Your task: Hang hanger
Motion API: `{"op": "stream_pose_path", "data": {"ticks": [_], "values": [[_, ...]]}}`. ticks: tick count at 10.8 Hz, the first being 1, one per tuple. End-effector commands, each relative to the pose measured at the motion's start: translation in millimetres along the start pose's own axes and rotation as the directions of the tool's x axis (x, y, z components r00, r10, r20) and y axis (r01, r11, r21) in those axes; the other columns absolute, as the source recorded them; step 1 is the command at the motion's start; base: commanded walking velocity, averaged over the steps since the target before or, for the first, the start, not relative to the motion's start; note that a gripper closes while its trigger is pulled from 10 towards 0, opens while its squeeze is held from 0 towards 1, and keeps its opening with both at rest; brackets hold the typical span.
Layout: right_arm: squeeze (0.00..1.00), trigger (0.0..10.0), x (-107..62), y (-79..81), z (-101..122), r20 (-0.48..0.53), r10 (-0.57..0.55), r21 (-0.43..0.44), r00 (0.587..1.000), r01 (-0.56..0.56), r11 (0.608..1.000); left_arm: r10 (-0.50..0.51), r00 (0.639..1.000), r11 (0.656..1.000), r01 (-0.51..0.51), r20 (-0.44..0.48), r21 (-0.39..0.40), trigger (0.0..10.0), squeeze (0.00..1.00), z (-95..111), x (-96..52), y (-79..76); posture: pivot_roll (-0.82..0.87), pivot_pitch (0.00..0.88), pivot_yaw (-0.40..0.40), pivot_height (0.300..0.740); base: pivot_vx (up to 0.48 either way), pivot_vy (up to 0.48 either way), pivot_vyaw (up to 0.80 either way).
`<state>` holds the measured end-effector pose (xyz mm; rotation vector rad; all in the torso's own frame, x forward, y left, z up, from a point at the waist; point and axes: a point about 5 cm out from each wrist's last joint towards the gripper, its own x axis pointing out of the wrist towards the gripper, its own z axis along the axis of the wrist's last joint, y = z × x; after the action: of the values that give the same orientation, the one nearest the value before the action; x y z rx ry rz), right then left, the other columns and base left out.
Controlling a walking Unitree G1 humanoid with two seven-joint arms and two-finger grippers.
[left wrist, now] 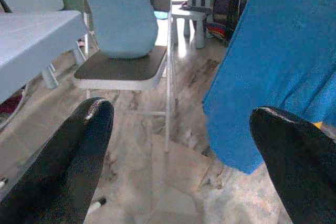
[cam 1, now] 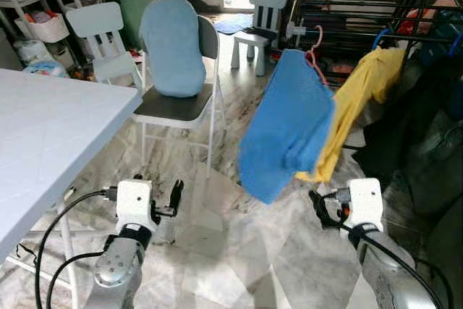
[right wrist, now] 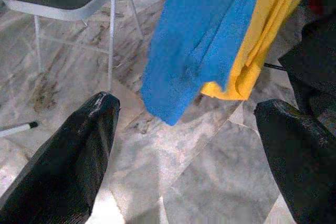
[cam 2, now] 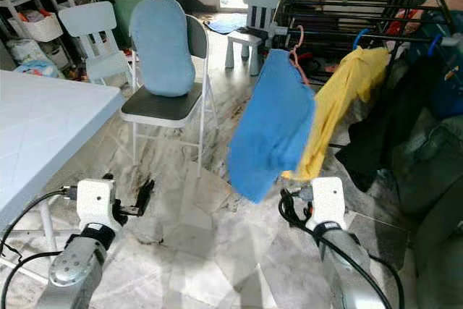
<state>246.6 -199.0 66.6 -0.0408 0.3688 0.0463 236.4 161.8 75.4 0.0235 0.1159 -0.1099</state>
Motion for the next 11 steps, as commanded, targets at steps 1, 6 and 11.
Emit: {"op": "stream_pose_path", "data": {"ticks": [1, 6, 11], "values": [[0.00, 10.0, 0.1, -2.7, 4.3, 0.013, -0.010, -0.010, 1.000, 0.011, 1.000, -0.003, 1.000, 1.000, 0.003, 0.005, -0.001, 10.0, 0.00, 0.7, 2.1, 0.9, -0.12, 0.000, 0.059, 0.740, 0.000, 0.000, 0.00], [0.00, 10.0, 4.8, -12.9, 26.9, 0.135, -0.090, -0.117, 0.987, 0.106, 0.987, -0.012, 0.999, 0.999, 0.013, 0.032, -0.032, 10.0, 0.00, 5.8, 13.0, -4.6, -0.14, 0.000, 0.059, 0.740, 0.000, 0.000, 0.00], [0.00, 10.0, 9.3, -20.5, 32.3, 0.159, -0.132, -0.133, 0.978, 0.154, 0.979, -0.028, 0.999, 0.999, 0.030, 0.041, -0.041, 10.0, 0.00, 6.0, 15.3, -9.2, -0.15, 0.000, 0.060, 0.740, 0.335, 0.000, 0.00]]}}
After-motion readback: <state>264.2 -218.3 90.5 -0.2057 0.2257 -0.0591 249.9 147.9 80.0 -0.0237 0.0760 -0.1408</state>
